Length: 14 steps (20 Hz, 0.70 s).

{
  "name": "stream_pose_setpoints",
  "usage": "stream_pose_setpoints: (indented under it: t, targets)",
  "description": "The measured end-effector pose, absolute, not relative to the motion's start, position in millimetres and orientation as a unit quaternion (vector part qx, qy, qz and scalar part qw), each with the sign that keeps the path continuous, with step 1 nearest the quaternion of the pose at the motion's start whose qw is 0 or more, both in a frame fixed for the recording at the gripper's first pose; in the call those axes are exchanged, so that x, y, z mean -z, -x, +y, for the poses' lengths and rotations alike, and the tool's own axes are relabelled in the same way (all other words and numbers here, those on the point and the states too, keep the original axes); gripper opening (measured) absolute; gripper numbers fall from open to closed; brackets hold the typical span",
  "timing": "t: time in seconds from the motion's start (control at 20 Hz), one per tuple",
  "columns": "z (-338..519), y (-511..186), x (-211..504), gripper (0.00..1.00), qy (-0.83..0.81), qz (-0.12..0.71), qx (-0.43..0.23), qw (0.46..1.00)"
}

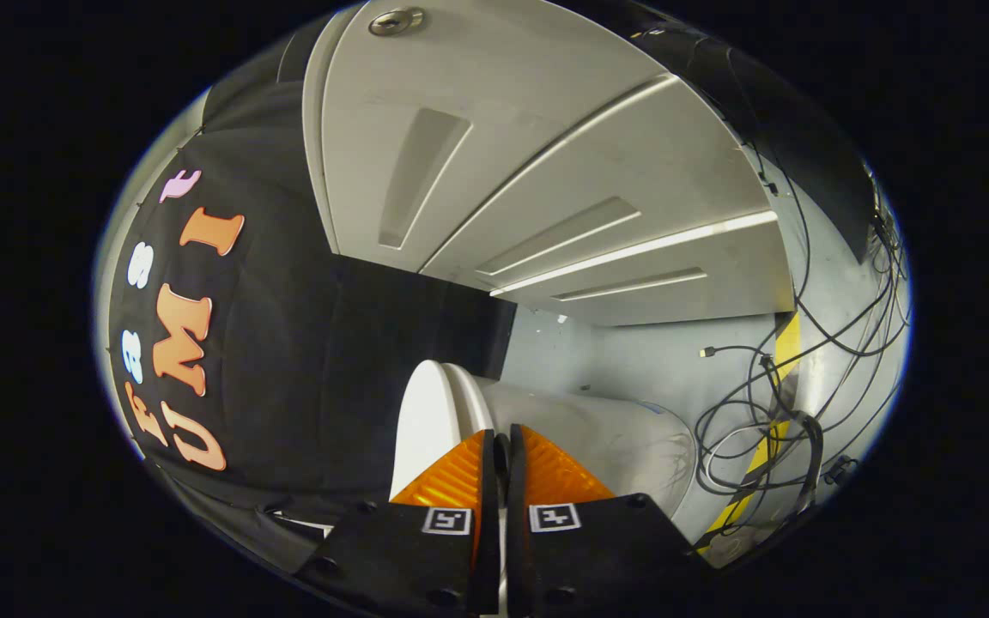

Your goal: Open the toilet lid.

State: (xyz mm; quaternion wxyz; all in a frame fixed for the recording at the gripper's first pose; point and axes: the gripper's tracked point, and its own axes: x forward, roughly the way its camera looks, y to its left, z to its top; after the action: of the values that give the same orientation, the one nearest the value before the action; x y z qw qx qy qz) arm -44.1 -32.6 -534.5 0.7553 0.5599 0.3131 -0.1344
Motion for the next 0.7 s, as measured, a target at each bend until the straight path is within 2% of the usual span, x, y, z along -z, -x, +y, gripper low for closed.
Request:
stream_pose_setpoints:
  t: [0.15, 0.7]
  targets:
    - [-32, 43, 529, 0.11, -0.527, 0.329, 0.136, 0.772]
    - [-28, 8, 457, 0.11, -0.476, 0.281, 0.135, 0.822]
